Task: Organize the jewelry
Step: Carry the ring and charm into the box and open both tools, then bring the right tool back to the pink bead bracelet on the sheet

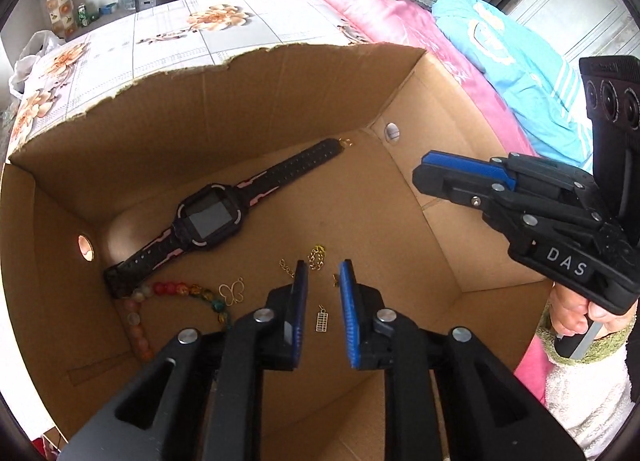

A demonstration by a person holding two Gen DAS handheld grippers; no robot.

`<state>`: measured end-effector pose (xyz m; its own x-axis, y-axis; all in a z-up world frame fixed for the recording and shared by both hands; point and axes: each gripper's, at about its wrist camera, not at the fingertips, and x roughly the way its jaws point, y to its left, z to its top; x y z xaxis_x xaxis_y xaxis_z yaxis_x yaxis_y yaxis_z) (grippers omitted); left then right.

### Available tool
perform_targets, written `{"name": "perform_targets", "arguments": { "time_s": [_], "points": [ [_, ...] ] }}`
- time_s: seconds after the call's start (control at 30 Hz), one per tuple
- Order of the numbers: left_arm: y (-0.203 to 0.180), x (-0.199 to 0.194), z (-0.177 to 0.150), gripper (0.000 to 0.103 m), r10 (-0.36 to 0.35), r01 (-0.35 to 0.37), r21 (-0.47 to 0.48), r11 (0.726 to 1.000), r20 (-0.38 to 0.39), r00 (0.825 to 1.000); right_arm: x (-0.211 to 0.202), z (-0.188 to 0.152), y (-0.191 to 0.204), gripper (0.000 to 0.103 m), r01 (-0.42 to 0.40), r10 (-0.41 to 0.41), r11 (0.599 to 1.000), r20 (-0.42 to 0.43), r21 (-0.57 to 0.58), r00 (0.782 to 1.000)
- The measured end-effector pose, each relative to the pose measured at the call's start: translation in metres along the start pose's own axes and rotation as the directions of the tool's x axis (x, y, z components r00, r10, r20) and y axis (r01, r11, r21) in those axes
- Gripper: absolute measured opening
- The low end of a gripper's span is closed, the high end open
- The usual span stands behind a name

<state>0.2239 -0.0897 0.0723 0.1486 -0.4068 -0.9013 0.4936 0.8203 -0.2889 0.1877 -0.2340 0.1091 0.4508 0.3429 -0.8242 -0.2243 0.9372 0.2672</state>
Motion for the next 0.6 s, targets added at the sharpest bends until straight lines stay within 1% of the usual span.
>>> {"name": "perform_targets", "arguments": {
  "time_s": [0.1, 0.17, 0.3, 0.33, 0.4, 0.43, 0.47, 0.5, 0.57, 0.6],
  "points": [
    [-0.001, -0.003, -0.001, 0.016, 0.000, 0.000, 0.007, 1.000, 0.015, 1.000, -0.004, 0.002, -0.001, 0.017, 0.002, -0.002, 1.000, 0.012, 0.007, 1.000],
    [-0.003, -0.008, -0.003, 0.016, 0.006, -0.006, 0.020, 1.000, 0.038, 0.999, -0.008, 0.002, -0.002, 0.017, 0.000, 0.000, 1.000, 0.024, 0.012, 1.000],
    [-0.014, -0.034, -0.013, 0.017, 0.021, -0.029, 0.067, 0.997, 0.125, 0.992, -0.026, 0.000, -0.001, 0.020, -0.017, 0.016, 1.000, 0.073, 0.019, 0.997],
    [-0.016, -0.041, -0.017, 0.020, 0.023, -0.035, 0.079, 0.996, 0.148, 0.989, -0.035, -0.002, 0.000, 0.021, -0.024, 0.022, 1.000, 0.096, 0.019, 0.995],
    [-0.024, -0.065, -0.032, 0.024, 0.017, -0.043, 0.115, 0.992, 0.221, 0.975, -0.058, -0.010, 0.003, 0.024, -0.056, 0.053, 0.998, 0.149, 0.017, 0.987],
    [-0.029, -0.077, -0.042, 0.030, 0.008, -0.044, 0.137, 0.990, 0.253, 0.967, -0.067, -0.014, 0.004, 0.025, -0.074, 0.071, 0.997, 0.168, 0.014, 0.983],
    [-0.033, -0.086, -0.049, 0.035, 0.003, -0.047, 0.154, 0.987, 0.274, 0.962, -0.080, -0.023, 0.005, 0.026, -0.104, 0.101, 0.995, 0.194, 0.007, 0.976],
    [-0.037, -0.095, -0.057, 0.038, 0.001, -0.054, 0.170, 0.984, 0.296, 0.955, -0.093, -0.034, 0.006, 0.026, -0.137, 0.133, 0.991, 0.221, 0.000, 0.966],
    [-0.045, -0.117, -0.082, 0.051, -0.004, -0.070, 0.205, 0.976, 0.340, 0.941, -0.115, -0.056, 0.007, 0.027, -0.179, 0.175, 0.984, 0.263, -0.008, 0.949],
    [-0.048, -0.124, -0.093, 0.054, 0.000, -0.081, 0.211, 0.974, 0.357, 0.934, -0.126, -0.071, 0.007, 0.028, -0.195, 0.190, 0.981, 0.288, -0.011, 0.939]
  ]
}}
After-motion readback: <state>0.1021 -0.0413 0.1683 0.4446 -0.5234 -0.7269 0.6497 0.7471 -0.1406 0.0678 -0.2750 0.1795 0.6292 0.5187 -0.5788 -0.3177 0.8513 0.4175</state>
